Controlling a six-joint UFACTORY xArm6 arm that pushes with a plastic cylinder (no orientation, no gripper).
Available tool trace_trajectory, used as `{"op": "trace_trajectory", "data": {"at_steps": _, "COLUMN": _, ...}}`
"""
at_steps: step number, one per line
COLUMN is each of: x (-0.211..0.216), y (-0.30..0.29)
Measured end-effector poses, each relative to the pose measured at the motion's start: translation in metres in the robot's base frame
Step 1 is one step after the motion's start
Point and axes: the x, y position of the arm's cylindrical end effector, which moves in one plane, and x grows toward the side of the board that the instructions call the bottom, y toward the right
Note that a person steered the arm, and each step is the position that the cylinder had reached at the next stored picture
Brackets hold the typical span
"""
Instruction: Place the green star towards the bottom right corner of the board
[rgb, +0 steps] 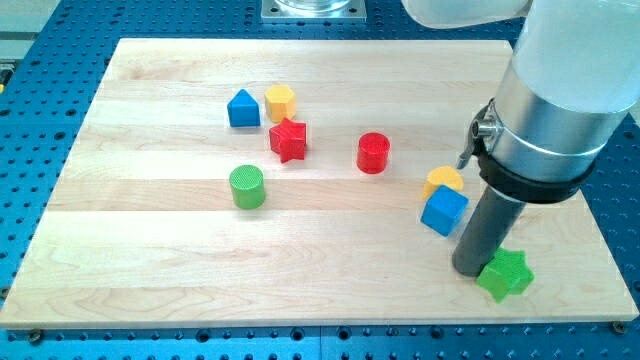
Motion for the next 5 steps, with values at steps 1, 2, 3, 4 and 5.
{"op": "trace_trajectory", "data": {"at_steps": 1, "x": 0.0, "y": 0.028}}
{"op": "trace_trajectory", "data": {"at_steps": 2, "x": 0.0, "y": 0.024}}
{"op": "trace_trajectory", "data": {"at_steps": 3, "x": 0.0, "y": -0.022}}
{"op": "trace_trajectory", "data": {"at_steps": 4, "x": 0.016, "y": -0.053}}
{"op": "trace_trajectory", "data": {"at_steps": 5, "x": 0.046, "y": -0.014}}
